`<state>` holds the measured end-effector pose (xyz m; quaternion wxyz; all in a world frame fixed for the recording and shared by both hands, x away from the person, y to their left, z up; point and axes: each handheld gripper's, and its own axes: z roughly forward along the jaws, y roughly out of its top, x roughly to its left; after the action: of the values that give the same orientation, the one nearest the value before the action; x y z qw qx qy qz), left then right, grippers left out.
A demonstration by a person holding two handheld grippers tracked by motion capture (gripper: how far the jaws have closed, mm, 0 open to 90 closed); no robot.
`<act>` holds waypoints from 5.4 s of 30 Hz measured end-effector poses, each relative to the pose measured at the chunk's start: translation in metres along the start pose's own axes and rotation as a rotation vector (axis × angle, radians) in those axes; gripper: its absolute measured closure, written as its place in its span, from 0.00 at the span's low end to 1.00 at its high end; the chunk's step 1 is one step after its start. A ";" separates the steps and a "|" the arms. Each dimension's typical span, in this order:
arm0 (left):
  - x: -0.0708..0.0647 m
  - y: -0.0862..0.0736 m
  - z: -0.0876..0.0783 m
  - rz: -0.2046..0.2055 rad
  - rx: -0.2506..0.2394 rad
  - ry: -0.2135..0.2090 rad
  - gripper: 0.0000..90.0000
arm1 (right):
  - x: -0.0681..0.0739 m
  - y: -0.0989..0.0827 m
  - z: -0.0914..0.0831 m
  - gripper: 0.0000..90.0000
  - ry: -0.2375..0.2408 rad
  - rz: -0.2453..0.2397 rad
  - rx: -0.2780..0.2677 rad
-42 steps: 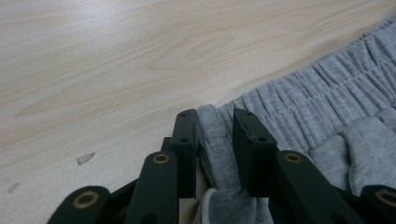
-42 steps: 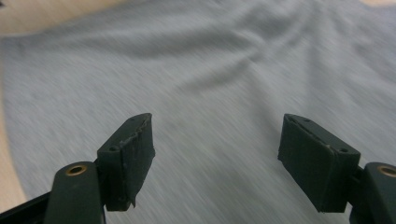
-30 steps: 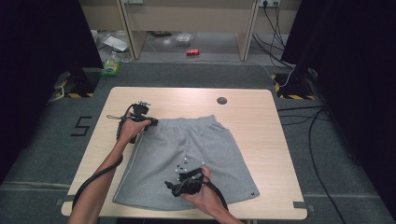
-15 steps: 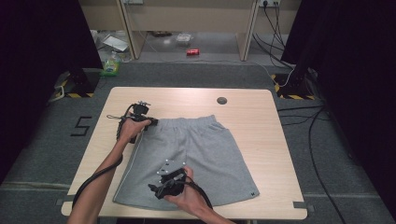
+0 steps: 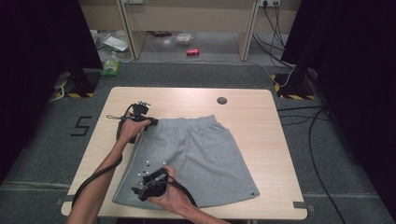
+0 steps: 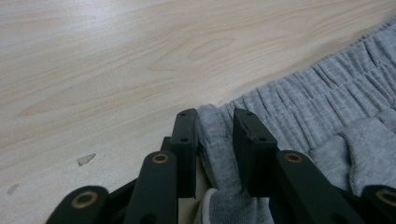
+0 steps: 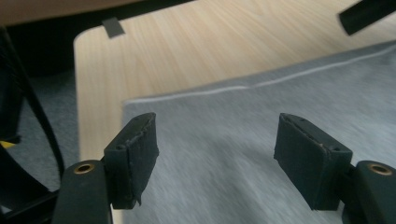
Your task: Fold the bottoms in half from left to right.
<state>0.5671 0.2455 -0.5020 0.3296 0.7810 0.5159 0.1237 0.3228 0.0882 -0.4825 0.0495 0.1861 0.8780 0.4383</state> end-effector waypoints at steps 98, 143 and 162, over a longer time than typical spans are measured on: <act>-0.187 0.131 0.002 0.133 -0.051 -0.057 0.91 | -0.050 -0.114 -0.205 0.94 -0.147 0.330 -0.284; -0.156 0.093 0.028 0.104 -0.003 -0.065 0.69 | -0.058 -0.168 -0.262 0.94 -0.357 0.389 -0.236; -0.120 0.066 0.030 0.038 0.022 -0.069 0.48 | -0.090 -0.178 -0.278 0.56 -0.402 0.454 -0.204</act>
<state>0.5783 0.1111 -0.4648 0.3359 0.7982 0.4905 0.0974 0.2862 -0.2511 -0.4596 0.1414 0.4543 0.7380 0.4785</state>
